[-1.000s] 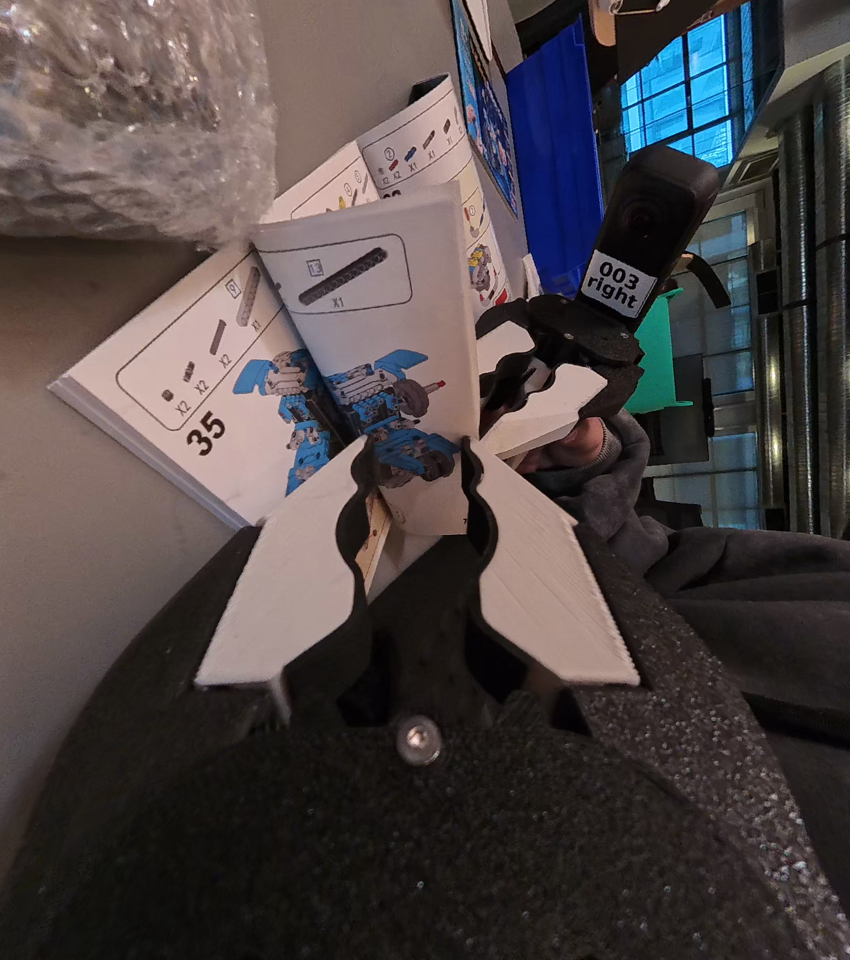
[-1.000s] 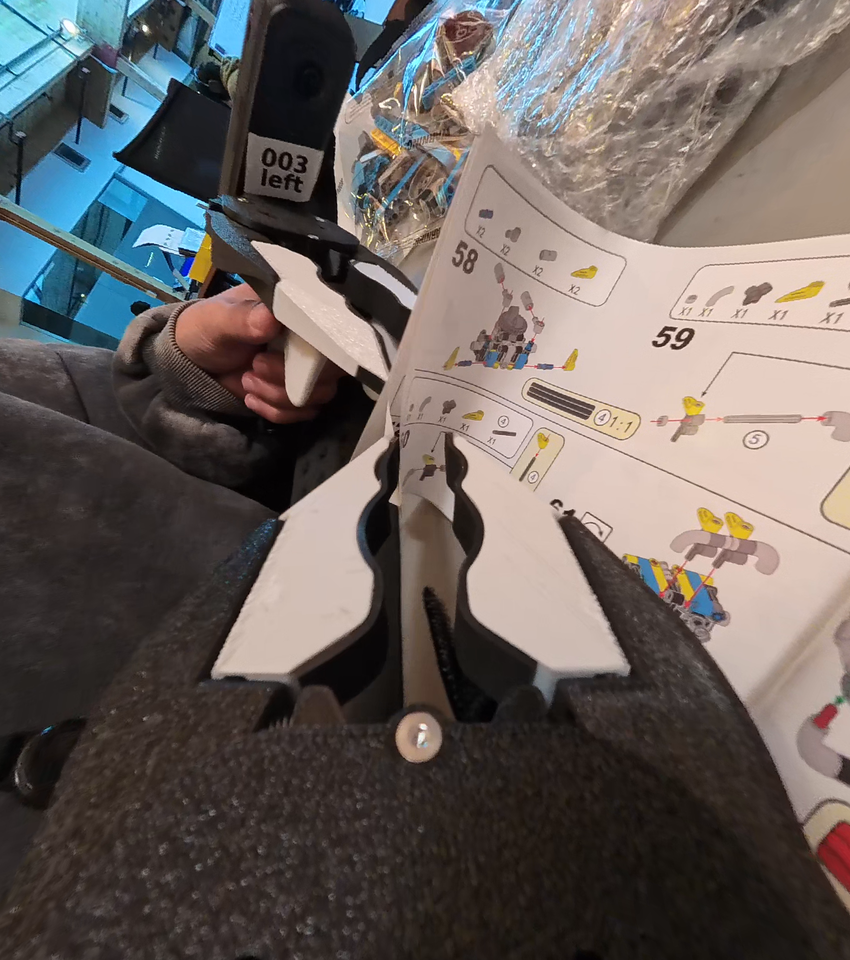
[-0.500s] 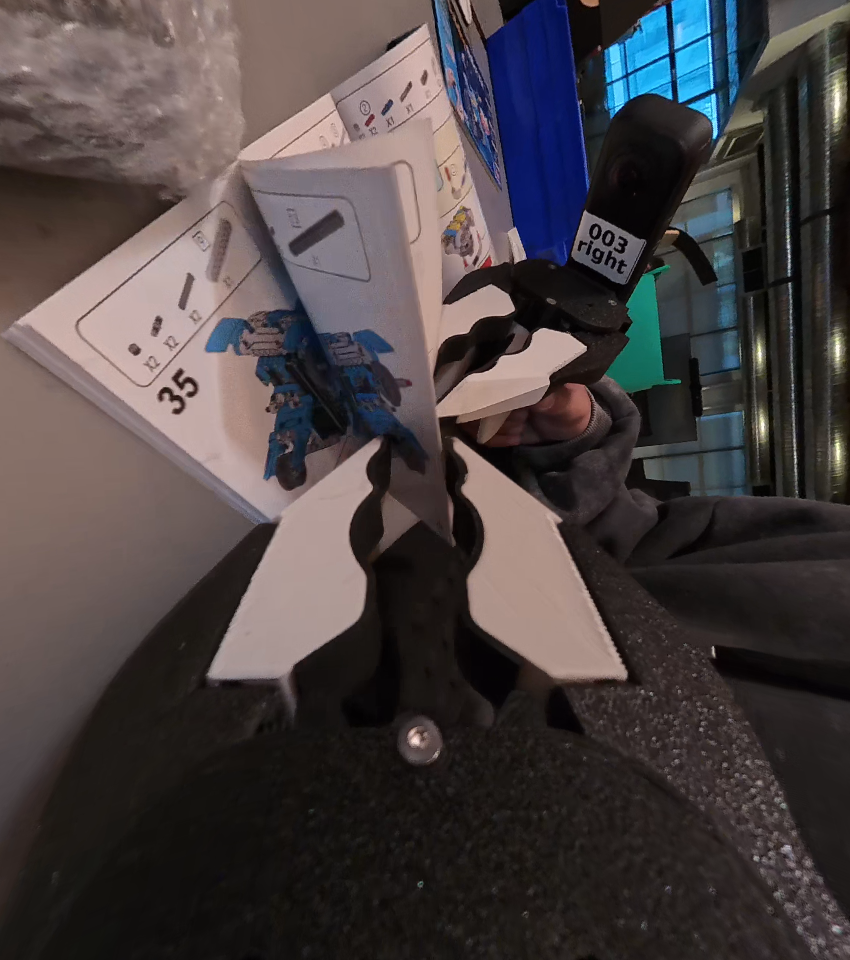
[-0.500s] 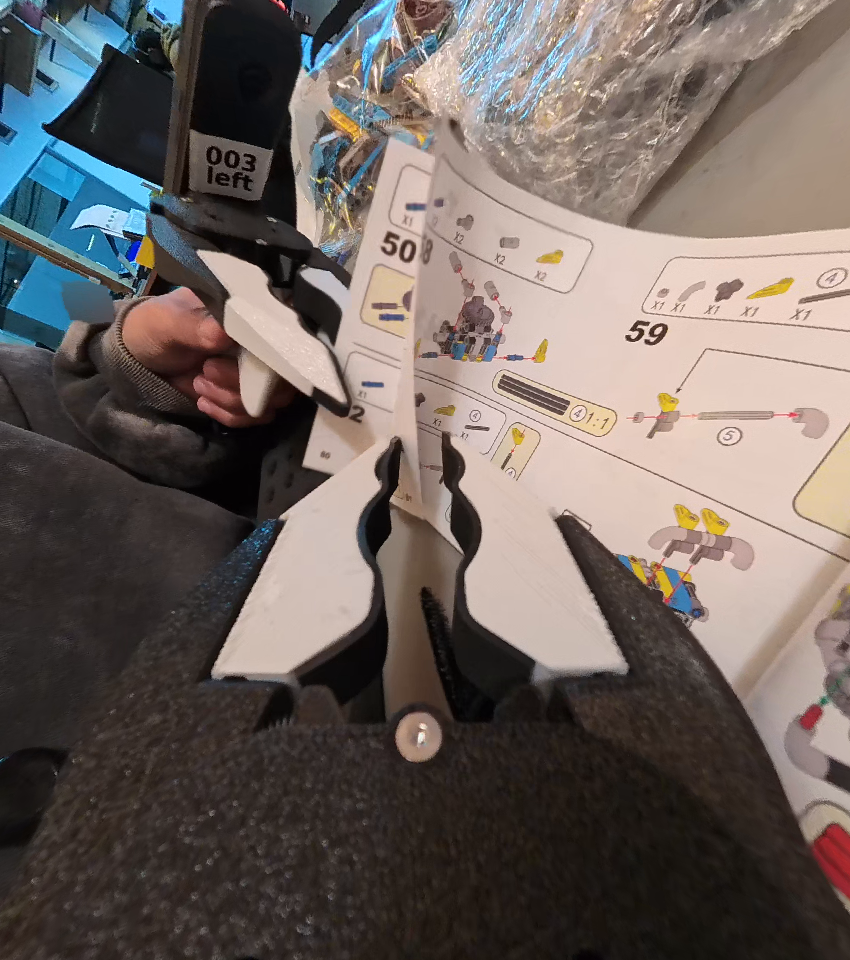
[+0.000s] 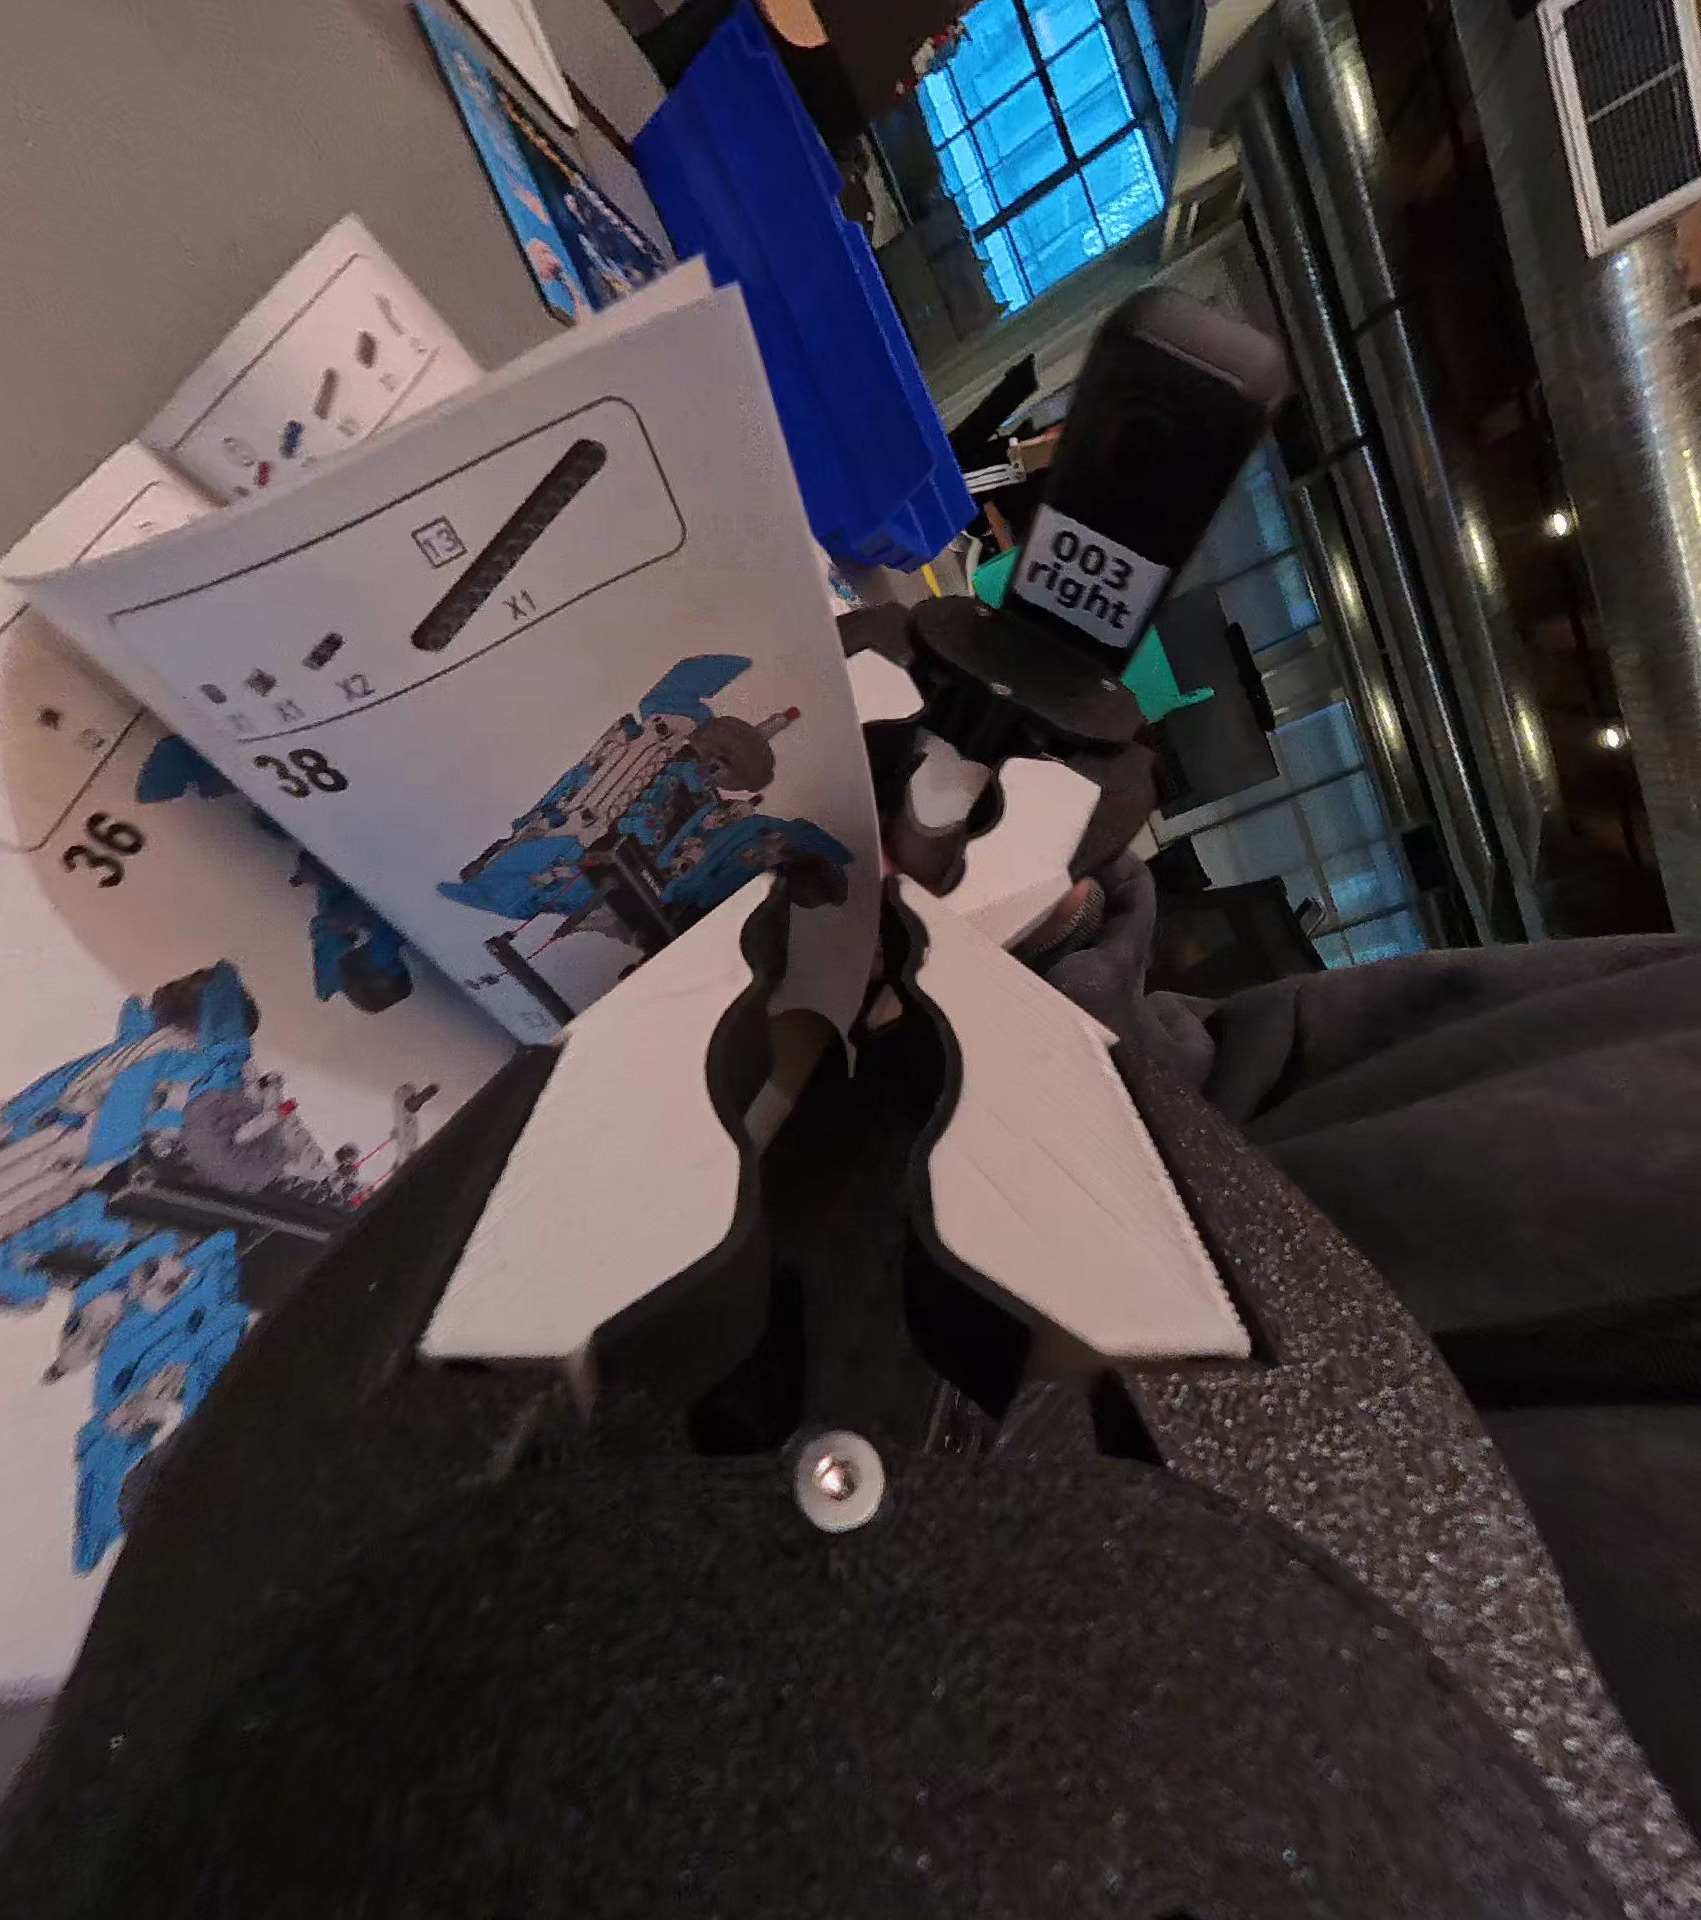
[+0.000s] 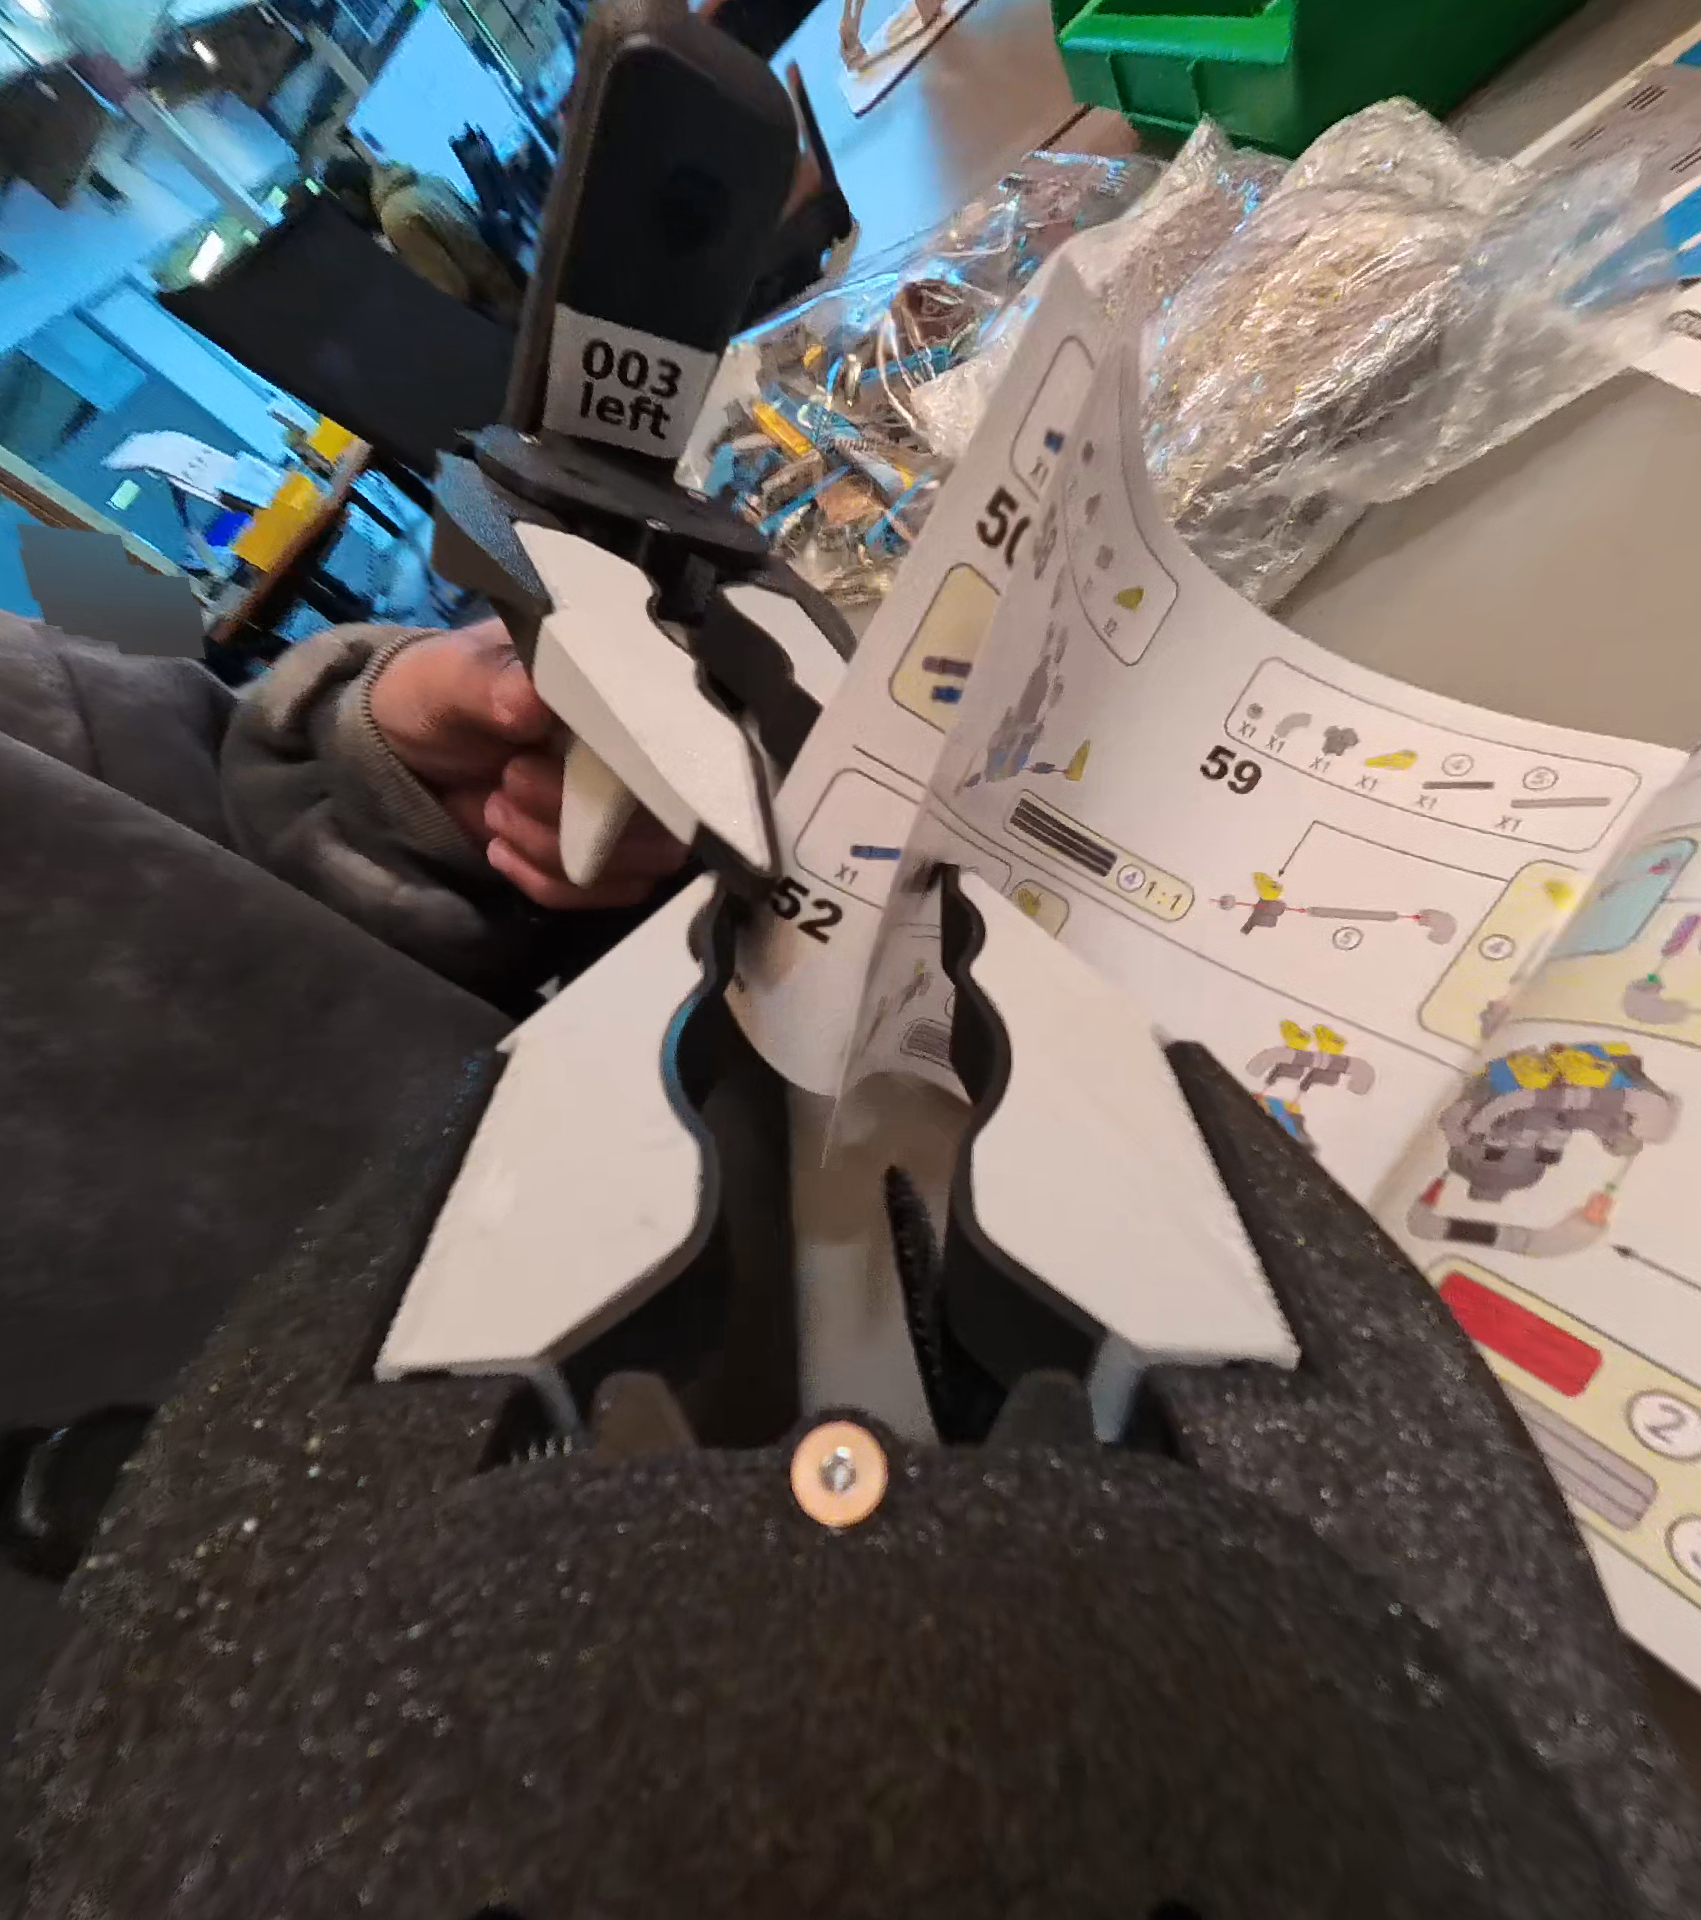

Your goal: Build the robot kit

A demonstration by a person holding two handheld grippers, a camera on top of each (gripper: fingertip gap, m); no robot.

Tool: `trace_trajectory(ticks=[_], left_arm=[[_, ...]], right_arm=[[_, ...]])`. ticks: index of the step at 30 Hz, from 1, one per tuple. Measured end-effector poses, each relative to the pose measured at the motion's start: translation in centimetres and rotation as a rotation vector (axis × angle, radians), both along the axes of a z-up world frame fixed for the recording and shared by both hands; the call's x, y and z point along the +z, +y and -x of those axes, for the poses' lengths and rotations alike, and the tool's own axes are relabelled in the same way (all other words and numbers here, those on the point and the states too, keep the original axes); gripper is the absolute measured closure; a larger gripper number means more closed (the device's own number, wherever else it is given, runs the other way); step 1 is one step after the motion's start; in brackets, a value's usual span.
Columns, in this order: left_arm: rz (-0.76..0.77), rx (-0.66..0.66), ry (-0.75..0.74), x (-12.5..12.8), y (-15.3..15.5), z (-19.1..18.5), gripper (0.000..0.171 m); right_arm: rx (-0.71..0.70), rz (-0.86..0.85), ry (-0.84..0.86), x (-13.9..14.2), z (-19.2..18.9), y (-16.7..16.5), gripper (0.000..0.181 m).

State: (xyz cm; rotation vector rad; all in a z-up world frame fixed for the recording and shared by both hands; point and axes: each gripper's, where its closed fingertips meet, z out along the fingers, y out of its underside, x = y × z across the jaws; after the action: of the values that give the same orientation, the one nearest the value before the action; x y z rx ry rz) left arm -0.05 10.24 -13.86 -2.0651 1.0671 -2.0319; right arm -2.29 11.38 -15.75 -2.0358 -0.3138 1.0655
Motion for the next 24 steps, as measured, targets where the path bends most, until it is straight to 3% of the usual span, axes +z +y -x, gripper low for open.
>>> trace_trajectory(ticks=[12,17,21,22,24], left_arm=[[-0.010,-0.036,-0.083,0.5,-0.1,-0.6,0.155],[-0.044,0.001,-0.043,0.1,1.5,0.8,0.147],[-0.337,0.081,0.135,-2.4,5.0,3.6,0.145],[-0.404,0.088,0.195,-3.4,5.6,4.3,0.133],[-0.436,0.031,0.283,-5.0,5.3,5.2,0.130]], right_arm=[[0.043,0.010,0.138,1.0,-0.9,-0.9,0.150],[-0.034,0.004,0.098,0.6,-2.6,-0.1,0.181],[-0.158,0.000,0.069,1.2,-6.2,0.5,0.181],[-0.189,0.004,0.048,1.1,-7.3,0.5,0.181],[-0.284,0.001,-0.018,1.1,-10.4,0.7,0.181]])
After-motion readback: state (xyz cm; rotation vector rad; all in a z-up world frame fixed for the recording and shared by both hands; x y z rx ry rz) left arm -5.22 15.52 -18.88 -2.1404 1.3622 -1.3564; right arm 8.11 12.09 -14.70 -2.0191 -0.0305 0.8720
